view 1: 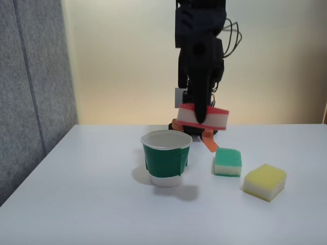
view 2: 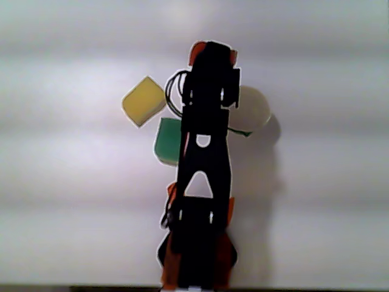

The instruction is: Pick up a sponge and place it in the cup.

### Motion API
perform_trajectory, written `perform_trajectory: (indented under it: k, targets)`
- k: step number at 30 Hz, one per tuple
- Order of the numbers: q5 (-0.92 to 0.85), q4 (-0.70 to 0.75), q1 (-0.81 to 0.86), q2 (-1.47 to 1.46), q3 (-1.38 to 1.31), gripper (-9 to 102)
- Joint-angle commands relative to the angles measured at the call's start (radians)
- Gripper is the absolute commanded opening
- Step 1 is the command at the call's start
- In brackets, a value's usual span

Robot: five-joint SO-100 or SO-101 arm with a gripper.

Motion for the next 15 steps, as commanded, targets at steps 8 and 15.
perform_trajectory:
  k: [8, 15]
  targets:
    - [-0.184, 0.161, 0.212, 0.222, -0.020, 0]
    - [-0.232, 0.207, 0.250, 0.313, 0.063, 0]
